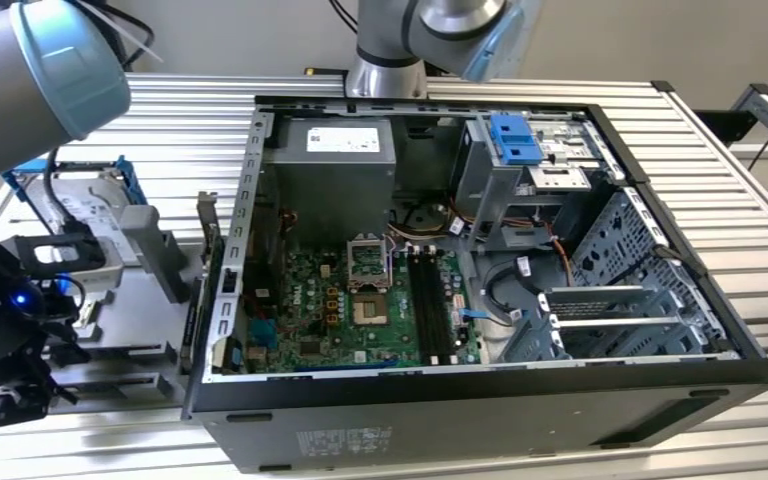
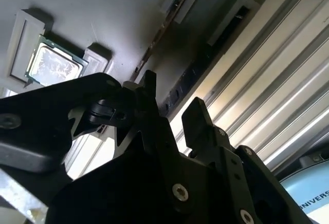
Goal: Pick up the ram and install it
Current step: 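Pick up the ram and move it above insertion slot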
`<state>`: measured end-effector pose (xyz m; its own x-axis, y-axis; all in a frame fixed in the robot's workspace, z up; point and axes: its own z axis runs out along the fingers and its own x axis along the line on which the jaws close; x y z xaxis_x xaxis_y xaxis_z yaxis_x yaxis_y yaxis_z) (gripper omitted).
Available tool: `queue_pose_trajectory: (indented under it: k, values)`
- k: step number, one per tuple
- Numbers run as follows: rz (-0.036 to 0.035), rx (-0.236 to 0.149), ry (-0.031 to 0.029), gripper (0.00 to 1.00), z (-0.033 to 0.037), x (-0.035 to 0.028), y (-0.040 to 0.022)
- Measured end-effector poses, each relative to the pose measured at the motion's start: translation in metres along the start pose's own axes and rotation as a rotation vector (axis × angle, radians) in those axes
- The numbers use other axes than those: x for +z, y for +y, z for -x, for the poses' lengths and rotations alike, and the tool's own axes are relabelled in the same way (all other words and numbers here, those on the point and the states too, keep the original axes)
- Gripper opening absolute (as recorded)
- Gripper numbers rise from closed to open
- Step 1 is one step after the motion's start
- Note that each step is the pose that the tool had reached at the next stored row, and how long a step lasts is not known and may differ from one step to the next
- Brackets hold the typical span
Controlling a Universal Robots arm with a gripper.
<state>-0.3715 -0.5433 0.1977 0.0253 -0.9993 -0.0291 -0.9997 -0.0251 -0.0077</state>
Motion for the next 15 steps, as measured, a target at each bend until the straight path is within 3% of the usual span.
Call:
queue_pose_trajectory:
  k: [6,15]
  values:
    - [-0.0002,0.0,0.0,1.0,-0.0001,0.0035,0.002]
    - [-0.0005,0.0,0.0,1.0,-0.0001,0.0039,0.0021]
